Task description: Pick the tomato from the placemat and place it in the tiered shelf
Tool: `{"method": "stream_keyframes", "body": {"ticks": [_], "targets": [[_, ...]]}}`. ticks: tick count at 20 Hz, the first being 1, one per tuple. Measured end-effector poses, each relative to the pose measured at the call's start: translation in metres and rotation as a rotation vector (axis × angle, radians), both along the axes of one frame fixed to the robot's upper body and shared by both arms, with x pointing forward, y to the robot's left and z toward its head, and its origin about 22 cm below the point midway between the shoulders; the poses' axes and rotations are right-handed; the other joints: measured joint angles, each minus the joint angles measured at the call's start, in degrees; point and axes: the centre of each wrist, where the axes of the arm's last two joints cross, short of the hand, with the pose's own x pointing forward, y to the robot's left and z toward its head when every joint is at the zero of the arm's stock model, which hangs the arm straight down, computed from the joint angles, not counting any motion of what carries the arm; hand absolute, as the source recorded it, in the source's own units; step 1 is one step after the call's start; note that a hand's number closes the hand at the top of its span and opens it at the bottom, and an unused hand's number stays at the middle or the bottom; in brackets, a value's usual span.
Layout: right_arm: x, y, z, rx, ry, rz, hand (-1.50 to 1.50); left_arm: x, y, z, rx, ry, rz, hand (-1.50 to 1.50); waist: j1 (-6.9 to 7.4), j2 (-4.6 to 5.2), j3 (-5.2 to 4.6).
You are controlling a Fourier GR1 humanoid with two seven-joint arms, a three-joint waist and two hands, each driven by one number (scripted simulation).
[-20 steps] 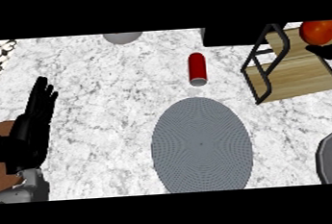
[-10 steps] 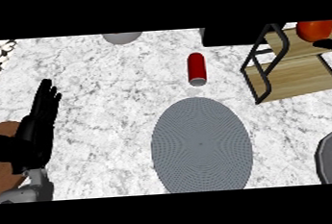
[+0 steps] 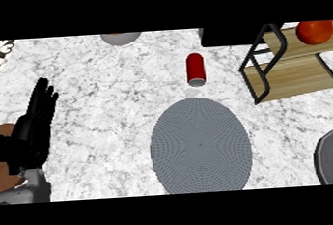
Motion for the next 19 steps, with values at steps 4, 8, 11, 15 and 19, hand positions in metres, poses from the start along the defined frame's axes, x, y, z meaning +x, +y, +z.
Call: {"method": "stream_keyframes", "body": {"ticks": [4,8,11,15,19], "targets": [[-0.03,-0.042,0.018,0.048,0.02,-0.094,-1.5,-0.004,0.007,-0.009,0.002,0.001,0.001,0.0,0.09,0.1,-0.01],[-0.07,-0.084,0.025,0.072,0.028,-0.136,-1.5,-0.003,0.006,-0.003,-0.005,0.004,0.006,0.0,-0.02,0.12,0.04],[-0.098,-0.109,0.024,0.089,0.038,-0.134,-1.5,0.0,0.001,0.0,-0.002,-0.003,0.001,0.0,0.14,0.22,0.08],[-0.128,-0.13,0.024,0.099,0.039,-0.108,-1.5,0.001,0.0,0.003,-0.001,0.001,-0.002,0.0,0.32,0.25,0.1],[-0.156,-0.147,0.025,0.099,0.034,-0.085,-1.5,-0.003,-0.001,0.0,-0.002,-0.004,-0.009,0.0,0.54,0.3,0.14]]}}
